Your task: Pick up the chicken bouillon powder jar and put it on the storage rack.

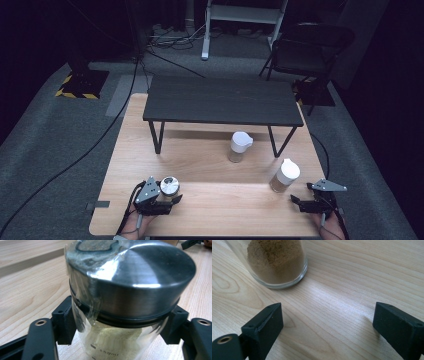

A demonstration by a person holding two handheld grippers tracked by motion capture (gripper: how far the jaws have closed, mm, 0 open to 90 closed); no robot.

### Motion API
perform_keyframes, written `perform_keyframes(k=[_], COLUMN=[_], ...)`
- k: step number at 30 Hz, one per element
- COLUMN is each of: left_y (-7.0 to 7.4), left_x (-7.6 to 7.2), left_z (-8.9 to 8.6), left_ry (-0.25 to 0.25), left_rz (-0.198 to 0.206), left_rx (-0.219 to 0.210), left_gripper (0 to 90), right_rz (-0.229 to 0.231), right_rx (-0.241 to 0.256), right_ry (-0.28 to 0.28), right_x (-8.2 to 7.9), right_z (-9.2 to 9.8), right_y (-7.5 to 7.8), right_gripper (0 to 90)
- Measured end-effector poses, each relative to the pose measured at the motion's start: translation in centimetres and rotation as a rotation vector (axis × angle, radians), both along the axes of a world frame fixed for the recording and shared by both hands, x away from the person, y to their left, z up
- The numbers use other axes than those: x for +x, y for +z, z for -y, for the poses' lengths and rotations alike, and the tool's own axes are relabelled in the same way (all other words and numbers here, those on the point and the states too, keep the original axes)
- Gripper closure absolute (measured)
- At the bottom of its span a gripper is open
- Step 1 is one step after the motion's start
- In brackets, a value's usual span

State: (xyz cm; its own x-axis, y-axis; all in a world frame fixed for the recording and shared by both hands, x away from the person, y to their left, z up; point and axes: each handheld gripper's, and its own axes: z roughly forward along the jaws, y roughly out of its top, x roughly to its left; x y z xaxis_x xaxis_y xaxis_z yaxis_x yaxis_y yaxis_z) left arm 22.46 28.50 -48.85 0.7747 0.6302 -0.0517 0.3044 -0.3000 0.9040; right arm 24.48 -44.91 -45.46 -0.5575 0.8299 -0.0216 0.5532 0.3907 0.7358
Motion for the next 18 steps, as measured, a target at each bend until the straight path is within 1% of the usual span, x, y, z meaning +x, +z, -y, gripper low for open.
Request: perform_keyframes(k=[4, 6, 12, 18], left_y=[0.0, 0.2, 0.7, 1.4], left_x=[0.0, 0.0, 0.2, -0.1], left_z=[0.0, 0.1, 0.2, 0.2], left_ry=[-0.001, -0.003, -0.006, 0.009], left_rz=[0.004, 0.006, -0.001, 0.019], left_rx=[0.004, 0.014, 0.023, 0.031], left_gripper=[30.4, 30.8, 31.1, 31.2], right_rz=[0.000, 0.000, 0.000, 0.000], right_rx=[0.000, 0.000, 0.000, 0.000], right_ry=[0.000, 0.000, 0.000, 0.000], right_x=[0.0, 0.0, 0.0, 0.0], right_z=[0.0, 0.0, 0.0, 0.0], right_y=[0.0, 0.0, 0.0, 0.0], right_gripper=[9.5, 9.5, 9.5, 9.5])
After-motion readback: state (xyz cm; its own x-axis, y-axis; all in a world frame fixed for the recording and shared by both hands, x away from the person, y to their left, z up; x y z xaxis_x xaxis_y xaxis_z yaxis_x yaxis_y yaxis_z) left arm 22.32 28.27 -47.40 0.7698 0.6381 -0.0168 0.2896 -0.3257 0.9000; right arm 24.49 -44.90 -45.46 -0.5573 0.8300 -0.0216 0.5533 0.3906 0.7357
